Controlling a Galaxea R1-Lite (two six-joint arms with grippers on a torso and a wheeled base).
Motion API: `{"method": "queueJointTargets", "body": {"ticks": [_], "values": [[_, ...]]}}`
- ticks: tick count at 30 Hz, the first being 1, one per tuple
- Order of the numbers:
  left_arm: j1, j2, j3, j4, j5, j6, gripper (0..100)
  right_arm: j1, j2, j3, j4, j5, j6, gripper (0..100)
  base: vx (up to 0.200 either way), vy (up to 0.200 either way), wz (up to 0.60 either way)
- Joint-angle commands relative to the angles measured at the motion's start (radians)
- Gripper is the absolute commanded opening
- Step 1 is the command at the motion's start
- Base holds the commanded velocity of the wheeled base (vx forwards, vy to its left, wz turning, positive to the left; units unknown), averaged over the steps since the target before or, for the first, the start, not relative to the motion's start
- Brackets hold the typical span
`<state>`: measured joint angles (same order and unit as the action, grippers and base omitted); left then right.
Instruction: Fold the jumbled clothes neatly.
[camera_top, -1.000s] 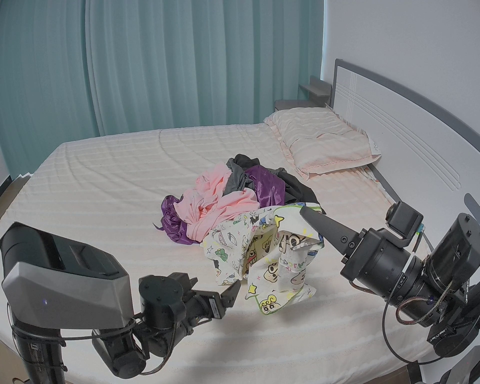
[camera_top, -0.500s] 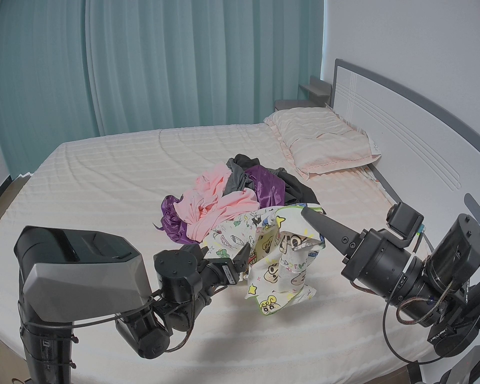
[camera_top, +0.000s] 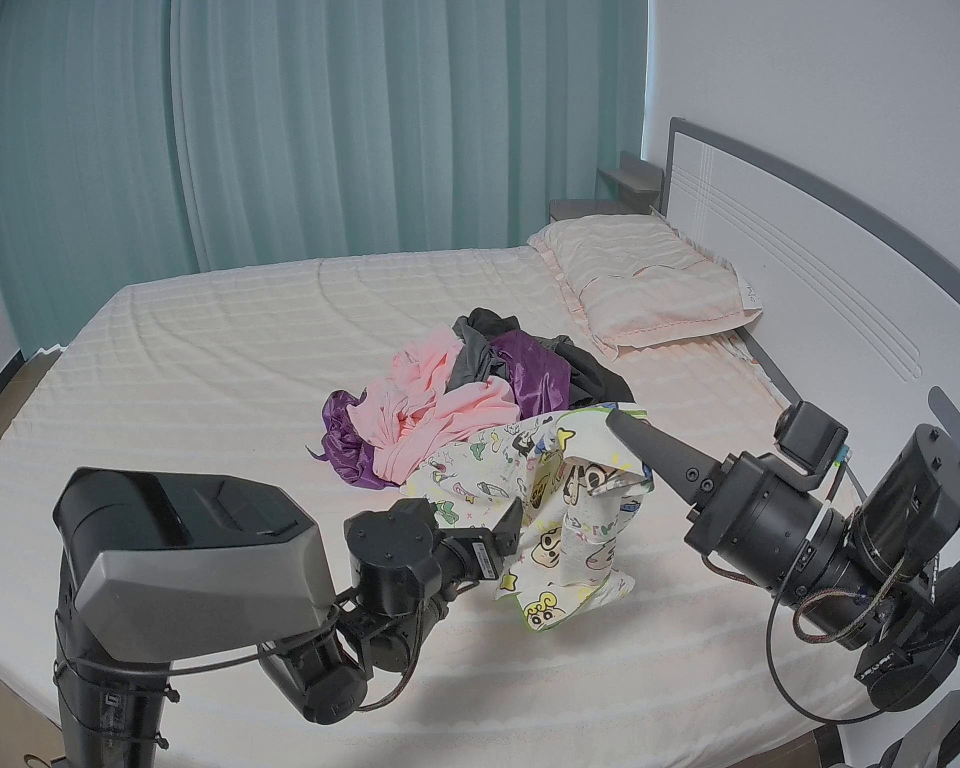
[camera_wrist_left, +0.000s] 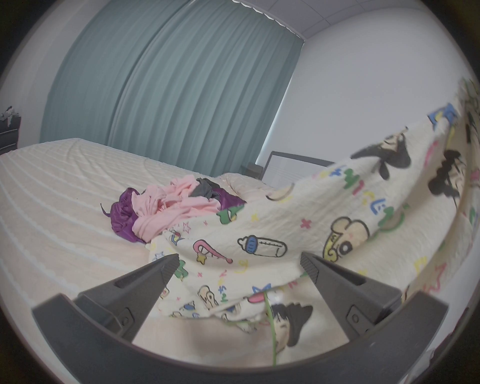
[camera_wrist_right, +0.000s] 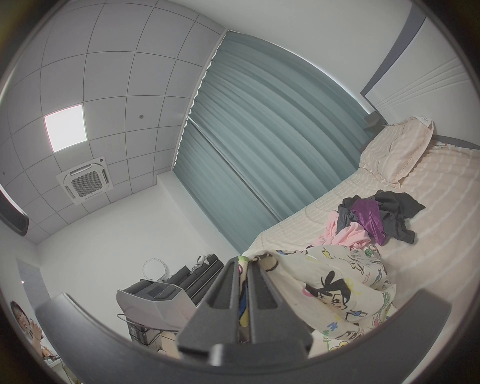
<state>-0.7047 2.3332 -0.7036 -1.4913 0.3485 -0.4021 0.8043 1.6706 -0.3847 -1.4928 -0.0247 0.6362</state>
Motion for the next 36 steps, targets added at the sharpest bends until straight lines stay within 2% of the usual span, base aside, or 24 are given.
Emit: {"method": "queueJointTargets", "body": {"ticks": [1, 7, 18, 20, 23, 30, 36], "values": [[-0.027, -0.005, 0.015, -0.001, 0.006, 0.002, 100, -0.011, 0.000, 0.001, -0.001, 0.002, 0.000, 0, 0.000, 0.000, 0.00], [0.005, 0.003, -0.070, 0.000, 0.049, 0.020, 100, -0.011, -0.005, 0.004, -0.003, 0.002, 0.002, 0, 0.000, 0.000, 0.00], [-0.019, -0.002, -0.023, 0.000, 0.044, 0.020, 100, -0.011, 0.006, 0.006, -0.003, 0.002, 0.002, 0, 0.000, 0.000, 0.00], [-0.044, -0.009, 0.052, 0.002, 0.015, 0.032, 100, -0.011, 0.006, 0.004, -0.003, 0.002, 0.000, 0, 0.000, 0.000, 0.00], [-0.050, -0.009, 0.092, -0.003, -0.022, 0.065, 100, -0.010, 0.006, 0.004, -0.003, 0.002, 0.000, 0, 0.000, 0.000, 0.00], [-0.039, -0.009, 0.026, -0.004, -0.014, 0.082, 100, -0.008, 0.004, 0.006, -0.003, 0.002, 0.000, 0, 0.000, 0.000, 0.00], [-0.010, -0.003, -0.056, -0.001, 0.038, 0.086, 100, -0.007, 0.001, 0.006, -0.004, 0.002, 0.000, 0, 0.000, 0.000, 0.00]]}}
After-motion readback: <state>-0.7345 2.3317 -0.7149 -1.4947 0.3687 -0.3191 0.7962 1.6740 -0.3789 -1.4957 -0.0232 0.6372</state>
